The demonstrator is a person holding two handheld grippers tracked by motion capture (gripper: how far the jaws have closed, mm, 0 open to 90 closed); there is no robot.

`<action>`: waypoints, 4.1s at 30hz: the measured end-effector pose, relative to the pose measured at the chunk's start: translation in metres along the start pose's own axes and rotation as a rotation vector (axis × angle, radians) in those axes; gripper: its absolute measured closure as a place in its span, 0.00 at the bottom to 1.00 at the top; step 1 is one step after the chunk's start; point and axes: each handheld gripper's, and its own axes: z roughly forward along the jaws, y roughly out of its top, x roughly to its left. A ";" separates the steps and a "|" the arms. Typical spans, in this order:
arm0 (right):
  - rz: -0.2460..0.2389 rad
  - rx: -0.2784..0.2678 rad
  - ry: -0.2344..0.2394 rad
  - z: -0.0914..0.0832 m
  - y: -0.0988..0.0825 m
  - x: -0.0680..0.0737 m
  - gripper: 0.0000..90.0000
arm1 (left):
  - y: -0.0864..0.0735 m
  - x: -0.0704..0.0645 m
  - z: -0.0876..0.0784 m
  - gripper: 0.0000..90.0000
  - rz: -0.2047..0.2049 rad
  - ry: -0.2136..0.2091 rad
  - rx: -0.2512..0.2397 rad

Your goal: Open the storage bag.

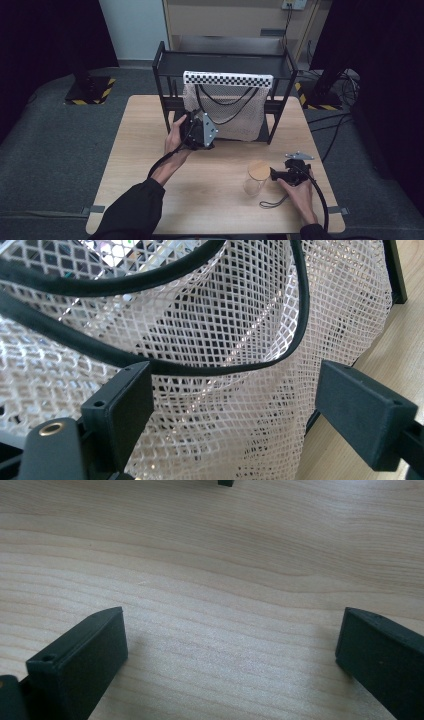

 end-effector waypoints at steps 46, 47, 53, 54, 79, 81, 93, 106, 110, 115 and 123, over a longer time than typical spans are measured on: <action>0.000 0.000 0.000 0.000 0.000 0.000 0.00 | 0.018 -0.020 0.040 0.56 0.048 -0.088 0.067; 0.000 0.000 0.000 0.000 0.000 0.000 0.00 | 0.018 -0.020 0.040 0.59 0.043 -0.090 0.067; 0.000 0.000 0.000 0.000 0.000 0.000 0.00 | 0.017 -0.020 0.037 0.71 0.030 -0.102 0.066; 0.000 0.000 0.000 0.000 0.000 0.000 0.00 | 0.017 -0.020 0.037 0.72 0.028 -0.108 0.062; 0.000 0.000 0.000 0.000 0.000 0.000 0.00 | 0.014 -0.016 0.024 0.98 -0.055 -0.131 0.029; 0.000 0.000 0.000 0.000 0.000 0.000 0.00 | 0.014 -0.016 0.021 0.98 -0.063 -0.138 0.023; 0.000 0.000 0.000 0.000 0.000 0.000 0.00 | 0.016 -0.012 0.000 0.98 -0.107 -0.156 -0.026; 0.001 -0.001 -0.001 0.001 0.001 0.000 0.00 | 0.021 -0.005 -0.021 0.98 -0.141 -0.192 -0.058; 0.000 -0.001 -0.001 0.001 0.001 0.000 0.00 | 0.024 -0.004 -0.027 0.98 -0.144 -0.201 -0.068; 0.001 0.000 -0.001 0.001 0.001 0.000 0.00 | 0.022 0.000 -0.030 0.98 -0.159 -0.210 -0.074; 0.001 0.000 -0.001 0.001 0.001 0.000 0.00 | 0.024 0.003 -0.031 0.98 -0.177 -0.209 -0.076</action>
